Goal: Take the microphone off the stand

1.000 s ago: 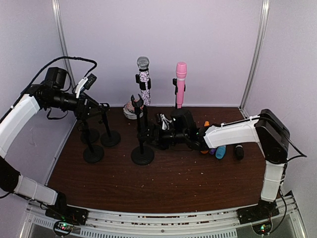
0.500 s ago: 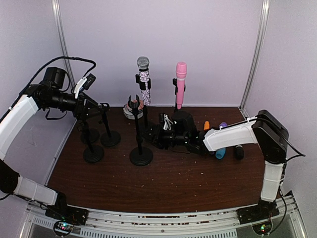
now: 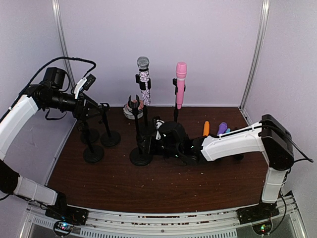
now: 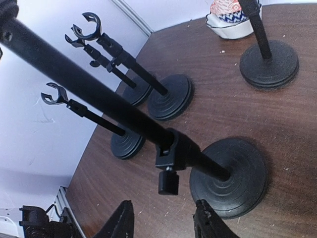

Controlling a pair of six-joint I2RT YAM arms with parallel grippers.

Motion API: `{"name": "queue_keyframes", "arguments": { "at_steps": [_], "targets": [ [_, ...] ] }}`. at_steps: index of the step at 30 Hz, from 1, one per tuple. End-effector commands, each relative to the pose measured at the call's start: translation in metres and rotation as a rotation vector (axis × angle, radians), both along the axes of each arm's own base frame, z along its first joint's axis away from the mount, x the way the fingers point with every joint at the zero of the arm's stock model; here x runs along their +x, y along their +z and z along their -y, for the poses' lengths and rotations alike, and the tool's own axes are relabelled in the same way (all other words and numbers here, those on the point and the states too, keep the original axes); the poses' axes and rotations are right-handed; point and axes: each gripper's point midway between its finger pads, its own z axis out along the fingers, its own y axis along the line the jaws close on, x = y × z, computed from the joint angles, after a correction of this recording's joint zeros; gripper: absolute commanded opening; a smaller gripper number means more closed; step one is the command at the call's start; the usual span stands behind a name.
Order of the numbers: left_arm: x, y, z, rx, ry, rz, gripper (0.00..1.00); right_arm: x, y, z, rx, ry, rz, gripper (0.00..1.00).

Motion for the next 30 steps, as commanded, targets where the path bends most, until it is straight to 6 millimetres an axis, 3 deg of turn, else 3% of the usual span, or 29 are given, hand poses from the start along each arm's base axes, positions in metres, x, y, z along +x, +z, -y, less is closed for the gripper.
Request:
{"name": "queue_keyframes", "arguments": {
  "at_steps": [1,11,18,24,30],
  "targets": [
    [-0.004,0.007,-0.004,0.008,-0.001,0.040,0.77,0.020,0.027,0.008,0.019,-0.092,0.103,0.41],
    [-0.006,0.005,-0.006,0.029,0.000,0.048,0.77,0.022,0.022,-0.010,0.034,-0.066,0.104,0.37],
    [-0.006,0.004,-0.007,0.036,0.001,0.049,0.77,0.025,0.007,-0.015,-0.008,-0.067,0.080,0.33],
    [-0.006,0.003,-0.007,0.039,-0.001,0.051,0.77,0.023,-0.005,-0.010,-0.034,-0.080,0.073,0.24],
    [-0.005,0.002,-0.007,0.040,0.000,0.046,0.77,0.022,-0.003,-0.009,-0.054,-0.090,0.104,0.06]
  ]
}}
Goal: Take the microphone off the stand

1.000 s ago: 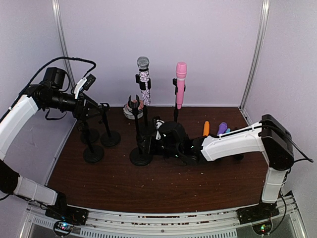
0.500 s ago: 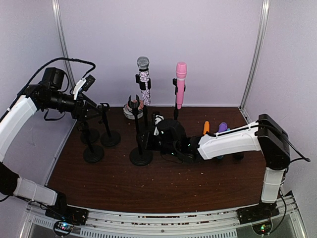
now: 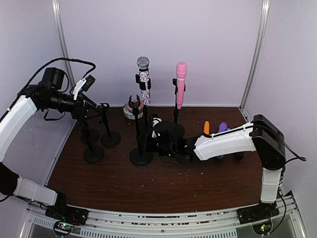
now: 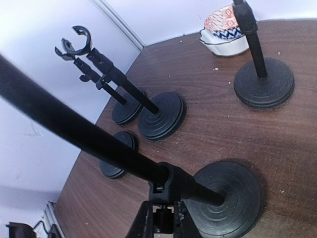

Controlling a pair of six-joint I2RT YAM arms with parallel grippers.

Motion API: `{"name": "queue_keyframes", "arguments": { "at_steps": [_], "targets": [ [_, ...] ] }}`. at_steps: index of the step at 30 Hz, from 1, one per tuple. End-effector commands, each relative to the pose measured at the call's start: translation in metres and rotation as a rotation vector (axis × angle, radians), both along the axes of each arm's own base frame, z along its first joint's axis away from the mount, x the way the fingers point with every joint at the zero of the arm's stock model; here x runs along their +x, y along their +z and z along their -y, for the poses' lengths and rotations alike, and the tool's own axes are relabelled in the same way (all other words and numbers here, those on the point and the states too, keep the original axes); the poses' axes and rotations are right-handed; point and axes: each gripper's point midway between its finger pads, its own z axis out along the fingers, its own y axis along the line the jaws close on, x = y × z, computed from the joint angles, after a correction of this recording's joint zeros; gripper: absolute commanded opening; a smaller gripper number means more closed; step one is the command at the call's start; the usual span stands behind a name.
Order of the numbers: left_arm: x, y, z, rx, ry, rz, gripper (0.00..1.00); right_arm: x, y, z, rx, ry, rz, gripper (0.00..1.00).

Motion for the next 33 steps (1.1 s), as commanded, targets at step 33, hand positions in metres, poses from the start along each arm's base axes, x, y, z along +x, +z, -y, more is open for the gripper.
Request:
{"name": "queue_keyframes", "arguments": {
  "at_steps": [33],
  "targets": [
    [0.023,-0.015,0.034,-0.069,-0.012,-0.094,0.71,-0.014,-0.013,0.009,-0.979,-0.044,0.593,0.00]
  ]
}}
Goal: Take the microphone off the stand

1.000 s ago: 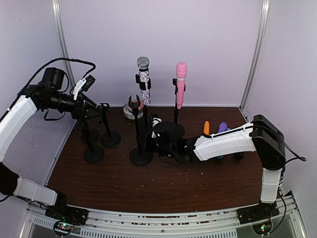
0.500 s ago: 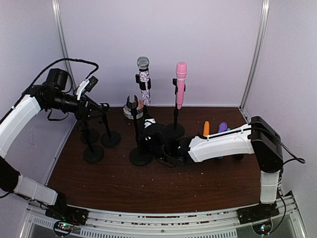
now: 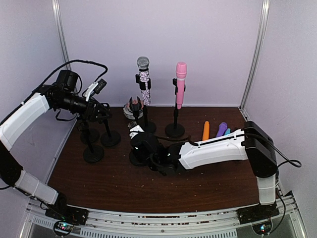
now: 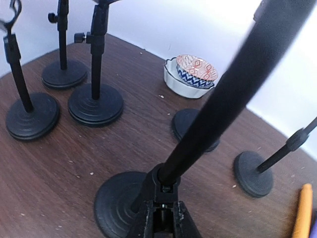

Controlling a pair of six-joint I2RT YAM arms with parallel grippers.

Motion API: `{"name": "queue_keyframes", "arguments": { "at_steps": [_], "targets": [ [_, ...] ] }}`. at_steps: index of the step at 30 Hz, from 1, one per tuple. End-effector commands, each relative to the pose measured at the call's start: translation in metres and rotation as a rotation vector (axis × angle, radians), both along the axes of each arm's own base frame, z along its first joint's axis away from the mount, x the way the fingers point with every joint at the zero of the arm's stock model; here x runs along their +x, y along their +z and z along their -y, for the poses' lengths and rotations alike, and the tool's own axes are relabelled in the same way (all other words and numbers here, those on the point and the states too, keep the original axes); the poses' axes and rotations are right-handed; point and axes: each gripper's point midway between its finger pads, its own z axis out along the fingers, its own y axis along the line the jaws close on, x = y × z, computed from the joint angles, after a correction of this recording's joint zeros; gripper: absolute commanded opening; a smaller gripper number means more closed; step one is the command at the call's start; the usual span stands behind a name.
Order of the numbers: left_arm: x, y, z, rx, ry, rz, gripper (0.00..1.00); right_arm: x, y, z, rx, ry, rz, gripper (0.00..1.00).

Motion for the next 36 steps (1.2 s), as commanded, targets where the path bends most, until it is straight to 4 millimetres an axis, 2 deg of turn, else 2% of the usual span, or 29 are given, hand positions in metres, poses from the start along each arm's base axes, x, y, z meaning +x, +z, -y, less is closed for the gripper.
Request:
{"name": "queue_keyframes", "arguments": {
  "at_steps": [1,10,15,16,19,23,25,26,29,31,36],
  "targets": [
    [0.006,0.015,0.002,-0.015,0.010,0.057,0.71,-0.004,-0.014,0.009,-0.361,-0.002,0.143,0.00],
    [0.003,0.019,-0.001,-0.003,0.016,0.071,0.71,-0.013,-0.020,-0.004,-0.775,0.076,0.330,0.00],
    [0.002,0.020,-0.004,0.008,0.021,0.078,0.71,-0.012,-0.016,-0.005,-0.875,0.069,0.378,0.00],
    [0.002,0.021,-0.004,0.009,0.022,0.081,0.71,-0.012,-0.012,-0.005,-0.870,0.063,0.381,0.06],
    [0.001,0.023,-0.006,0.019,0.025,0.094,0.71,-0.014,0.003,-0.006,-0.832,0.056,0.391,0.38],
    [0.000,0.027,-0.013,0.020,0.035,0.103,0.71,-0.025,0.032,-0.010,-0.730,0.055,0.408,0.70],
    [0.000,0.029,-0.017,0.020,0.046,0.106,0.71,-0.031,0.049,-0.011,-0.646,0.058,0.397,0.79],
    [0.000,0.029,-0.019,0.021,0.049,0.108,0.71,-0.035,0.064,-0.008,-0.577,0.052,0.384,0.82],
    [-0.002,0.032,-0.024,0.022,0.056,0.113,0.71,-0.045,0.085,0.003,-0.350,0.082,0.270,0.86],
    [-0.004,0.032,-0.026,0.025,0.055,0.116,0.71,-0.053,0.096,0.014,-0.127,0.131,0.149,0.86],
    [-0.009,0.037,-0.029,0.030,0.051,0.136,0.72,-0.060,0.095,0.037,0.371,0.216,-0.218,0.85]
  ]
}}
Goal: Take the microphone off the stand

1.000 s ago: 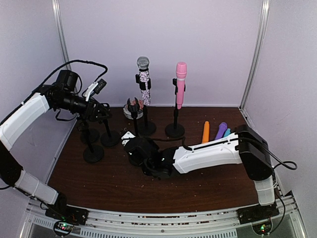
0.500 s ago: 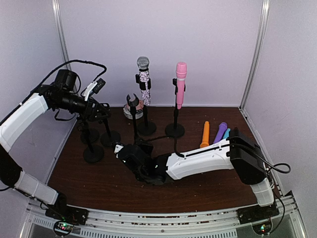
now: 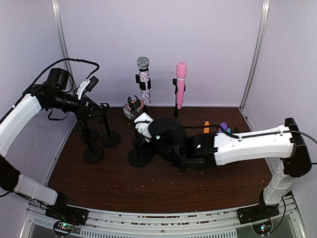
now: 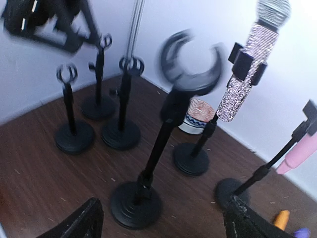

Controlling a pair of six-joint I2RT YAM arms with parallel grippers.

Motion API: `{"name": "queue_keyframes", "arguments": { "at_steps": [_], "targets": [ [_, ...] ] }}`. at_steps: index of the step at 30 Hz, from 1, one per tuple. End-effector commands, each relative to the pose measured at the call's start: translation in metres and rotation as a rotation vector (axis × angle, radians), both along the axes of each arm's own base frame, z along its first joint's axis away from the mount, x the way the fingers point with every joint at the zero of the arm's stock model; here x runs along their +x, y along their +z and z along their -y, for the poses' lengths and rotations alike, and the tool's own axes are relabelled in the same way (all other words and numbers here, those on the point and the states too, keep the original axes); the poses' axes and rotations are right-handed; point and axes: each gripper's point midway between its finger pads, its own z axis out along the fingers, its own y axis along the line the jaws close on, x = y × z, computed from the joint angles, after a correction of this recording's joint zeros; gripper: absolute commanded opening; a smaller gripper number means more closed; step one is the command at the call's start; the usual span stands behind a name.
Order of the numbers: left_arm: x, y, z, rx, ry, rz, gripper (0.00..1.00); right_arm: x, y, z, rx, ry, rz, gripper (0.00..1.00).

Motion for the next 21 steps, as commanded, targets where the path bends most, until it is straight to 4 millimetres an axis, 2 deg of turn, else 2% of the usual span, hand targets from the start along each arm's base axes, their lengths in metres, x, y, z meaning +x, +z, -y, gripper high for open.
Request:
{"name": "queue_keyframes", "arguments": {
  "at_steps": [1,5,8,14,21],
  "targets": [
    [-0.005,0.022,-0.004,-0.003,-0.012,0.076,0.72,-0.004,-0.010,0.011,0.495,0.077,-0.462,0.84],
    [-0.007,0.024,-0.004,-0.004,-0.014,0.082,0.72,0.007,-0.022,0.019,0.785,0.093,-0.722,0.77],
    [-0.008,0.026,-0.004,-0.008,-0.014,0.083,0.72,0.010,-0.026,0.009,0.940,0.155,-0.878,0.75],
    [-0.010,0.026,-0.005,-0.006,-0.017,0.085,0.72,0.018,-0.038,-0.017,1.122,0.236,-1.092,0.71],
    [-0.010,0.024,-0.005,0.002,-0.020,0.087,0.72,0.035,-0.060,-0.027,1.235,0.206,-1.224,0.65]
  ]
}}
